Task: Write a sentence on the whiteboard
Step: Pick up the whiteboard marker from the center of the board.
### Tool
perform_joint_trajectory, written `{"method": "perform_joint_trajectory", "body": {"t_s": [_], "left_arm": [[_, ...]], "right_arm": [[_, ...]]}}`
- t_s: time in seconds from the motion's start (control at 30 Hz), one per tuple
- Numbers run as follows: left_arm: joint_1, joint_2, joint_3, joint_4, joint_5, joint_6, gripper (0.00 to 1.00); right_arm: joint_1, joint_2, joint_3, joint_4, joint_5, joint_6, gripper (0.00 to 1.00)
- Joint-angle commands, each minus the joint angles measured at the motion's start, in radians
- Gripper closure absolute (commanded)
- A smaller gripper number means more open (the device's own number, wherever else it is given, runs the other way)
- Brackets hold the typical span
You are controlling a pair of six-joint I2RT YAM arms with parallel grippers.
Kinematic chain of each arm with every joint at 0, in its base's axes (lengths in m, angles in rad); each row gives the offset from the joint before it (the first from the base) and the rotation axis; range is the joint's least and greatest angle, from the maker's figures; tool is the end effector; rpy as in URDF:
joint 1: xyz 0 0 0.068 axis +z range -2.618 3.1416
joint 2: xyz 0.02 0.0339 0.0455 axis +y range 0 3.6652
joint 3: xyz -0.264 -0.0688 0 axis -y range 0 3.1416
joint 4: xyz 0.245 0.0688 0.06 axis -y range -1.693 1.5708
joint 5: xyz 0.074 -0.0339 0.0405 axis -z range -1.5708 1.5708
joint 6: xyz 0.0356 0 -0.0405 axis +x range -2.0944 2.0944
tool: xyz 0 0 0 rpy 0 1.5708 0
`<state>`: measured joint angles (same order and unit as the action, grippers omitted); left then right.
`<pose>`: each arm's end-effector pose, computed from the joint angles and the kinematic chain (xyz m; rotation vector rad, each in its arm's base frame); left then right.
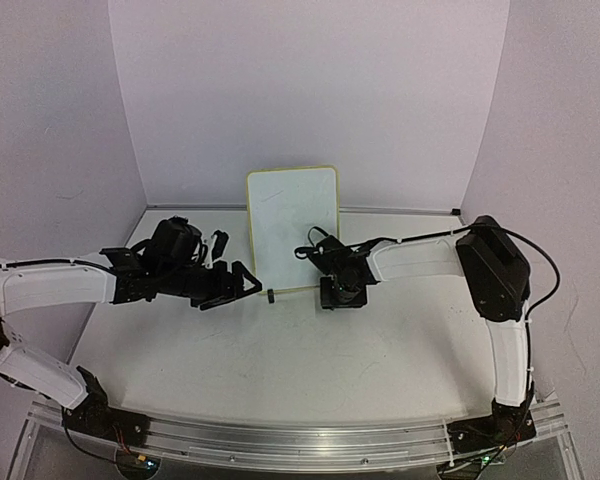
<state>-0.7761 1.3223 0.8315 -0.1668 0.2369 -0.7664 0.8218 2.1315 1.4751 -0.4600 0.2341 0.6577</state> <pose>0.1978 -0.2059 0.2405 0.1544 2.4386 -1.0433 0.3048 0.3157 0.1375 -0.1451 2.6426 0.1825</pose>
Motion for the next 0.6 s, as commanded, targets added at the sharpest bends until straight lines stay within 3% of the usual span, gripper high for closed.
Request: {"method": "perform_joint_trajectory", "body": {"t_s": [0.0, 0.13, 0.57], "left_arm": [[0.0, -0.052, -0.018, -0.019, 0.004, 0.028, 0.17], [0.001, -0.072, -0.023, -0.031, -0.017, 0.03, 0.17], [0.001, -0.093, -0.028, -0.044, -0.046, 0.023, 0.16]], "right_arm": [[0.009, 0.052, 0.072, -0.064, 0.088, 0.045, 0.55], [0.01, 0.078, 0.094, -0.112, 0.117, 0.052, 0.56], [0.006, 0.011, -0.006, -0.094, 0.054, 0.045, 0.75]]}}
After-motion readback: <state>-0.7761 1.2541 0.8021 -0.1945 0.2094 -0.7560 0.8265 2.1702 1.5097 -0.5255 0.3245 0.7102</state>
